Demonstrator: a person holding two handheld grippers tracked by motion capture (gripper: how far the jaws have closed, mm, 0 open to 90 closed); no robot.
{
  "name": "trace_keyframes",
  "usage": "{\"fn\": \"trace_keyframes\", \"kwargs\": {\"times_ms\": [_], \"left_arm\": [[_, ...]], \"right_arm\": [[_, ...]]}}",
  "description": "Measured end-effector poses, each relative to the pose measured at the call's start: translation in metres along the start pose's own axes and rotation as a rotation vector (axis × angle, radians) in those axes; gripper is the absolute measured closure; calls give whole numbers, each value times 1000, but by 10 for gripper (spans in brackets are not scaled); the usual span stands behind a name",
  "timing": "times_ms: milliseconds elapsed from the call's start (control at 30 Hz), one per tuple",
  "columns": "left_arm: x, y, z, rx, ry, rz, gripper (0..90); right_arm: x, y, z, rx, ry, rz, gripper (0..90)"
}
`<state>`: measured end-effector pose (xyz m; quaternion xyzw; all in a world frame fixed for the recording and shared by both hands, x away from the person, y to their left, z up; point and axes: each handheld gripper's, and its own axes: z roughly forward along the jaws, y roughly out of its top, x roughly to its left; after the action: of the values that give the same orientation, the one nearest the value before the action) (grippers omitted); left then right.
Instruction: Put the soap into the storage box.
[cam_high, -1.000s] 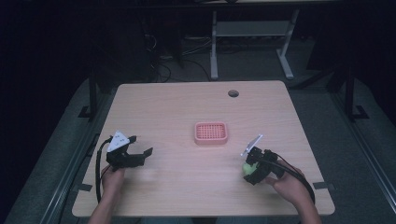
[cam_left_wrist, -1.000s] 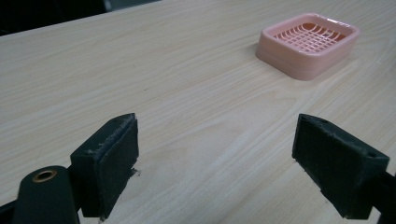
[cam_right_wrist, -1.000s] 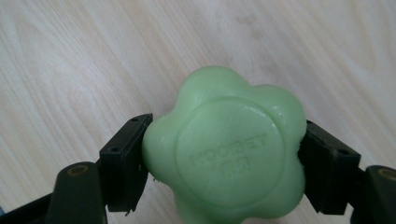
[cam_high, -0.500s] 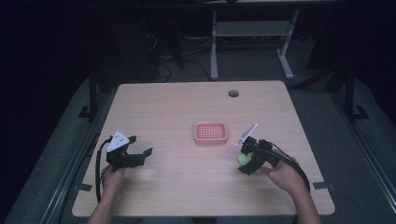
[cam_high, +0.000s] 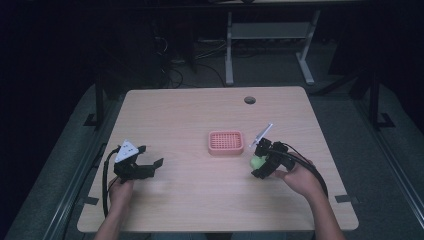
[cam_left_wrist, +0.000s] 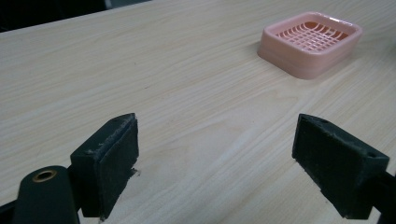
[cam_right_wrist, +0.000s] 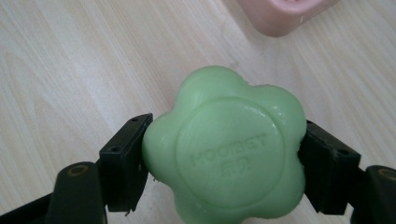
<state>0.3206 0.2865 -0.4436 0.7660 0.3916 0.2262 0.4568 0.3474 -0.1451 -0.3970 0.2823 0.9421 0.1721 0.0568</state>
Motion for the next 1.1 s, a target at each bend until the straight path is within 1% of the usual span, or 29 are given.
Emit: {"fn": "trace_keyframes", "kwargs": {"times_ms": [267,433,467,567,667,767,900,1000,1100], "left_arm": [[0,0,0,0,0,-1,143],[0,0,0,3,1,4,143],[0,0,0,3,2,2,143],[0,0,1,2,3,-2,143],[0,0,2,3,0,-5,143],[-1,0,2,8,-4,2,143],[-2,0,3,7,-7,8,143],[-1,0,3,8,-9,6,143],[-1,0,2,6,-10,4,143]], "right_arm": [[-6,10,1,-4,-3,-2,259],[-9,16,1,-10,5,2,260],[-10,17,1,-6,-2,-4,260],[-12,21,2,-10,3,-3,260],[-13,25,3,-6,8,-6,259],[-13,29,4,-1,10,-10,259],[-13,34,4,6,2,-19,259],[-15,38,3,2,8,-17,259],[-16,42,4,11,4,-23,259]]}}
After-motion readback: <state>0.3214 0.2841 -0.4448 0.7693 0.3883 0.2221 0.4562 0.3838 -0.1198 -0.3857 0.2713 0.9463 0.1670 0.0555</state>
